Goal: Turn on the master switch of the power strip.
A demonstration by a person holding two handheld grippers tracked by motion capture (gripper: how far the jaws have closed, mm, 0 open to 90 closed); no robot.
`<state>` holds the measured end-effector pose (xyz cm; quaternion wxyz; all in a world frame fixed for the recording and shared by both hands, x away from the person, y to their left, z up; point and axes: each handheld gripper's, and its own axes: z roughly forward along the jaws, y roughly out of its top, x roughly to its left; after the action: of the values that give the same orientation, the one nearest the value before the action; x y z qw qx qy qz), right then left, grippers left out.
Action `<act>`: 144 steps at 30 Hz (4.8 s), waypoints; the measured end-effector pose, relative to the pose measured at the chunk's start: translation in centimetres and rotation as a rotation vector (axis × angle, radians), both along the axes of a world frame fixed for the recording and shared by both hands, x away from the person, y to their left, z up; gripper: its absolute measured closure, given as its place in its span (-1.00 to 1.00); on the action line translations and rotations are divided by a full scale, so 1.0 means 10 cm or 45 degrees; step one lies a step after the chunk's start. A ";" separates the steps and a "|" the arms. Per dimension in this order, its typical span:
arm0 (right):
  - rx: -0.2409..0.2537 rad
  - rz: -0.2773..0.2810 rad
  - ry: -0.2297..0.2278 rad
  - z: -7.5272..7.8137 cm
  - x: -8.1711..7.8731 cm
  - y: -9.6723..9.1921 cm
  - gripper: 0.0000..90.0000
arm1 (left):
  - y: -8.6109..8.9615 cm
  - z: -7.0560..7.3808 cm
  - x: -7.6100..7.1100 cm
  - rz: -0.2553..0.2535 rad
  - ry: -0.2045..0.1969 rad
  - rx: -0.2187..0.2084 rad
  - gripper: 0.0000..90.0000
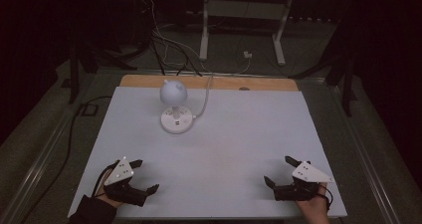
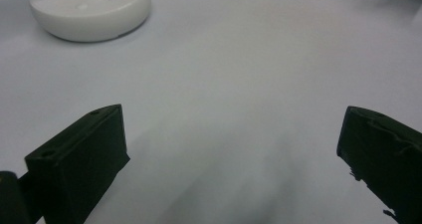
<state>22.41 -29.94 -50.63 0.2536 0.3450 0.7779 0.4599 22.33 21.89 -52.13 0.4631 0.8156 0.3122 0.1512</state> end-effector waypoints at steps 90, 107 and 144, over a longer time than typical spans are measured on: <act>0.086 0.014 -0.049 0.03 -0.03 0.03 -1.00 | -0.59 0.69 0.56 -0.080 -0.120 -0.114 -1.00; 0.097 0.024 -0.047 0.04 -0.03 0.03 -1.00 | -0.77 0.73 0.76 -0.055 -0.102 -0.097 -1.00; 0.116 0.027 -0.057 0.05 -0.04 0.02 -1.00 | -1.19 0.45 1.18 0.186 -0.117 0.010 -1.00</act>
<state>22.01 -29.73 -50.09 0.2502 0.3376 0.7538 0.5052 34.12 9.97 -47.65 0.4614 0.7846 0.3489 0.2230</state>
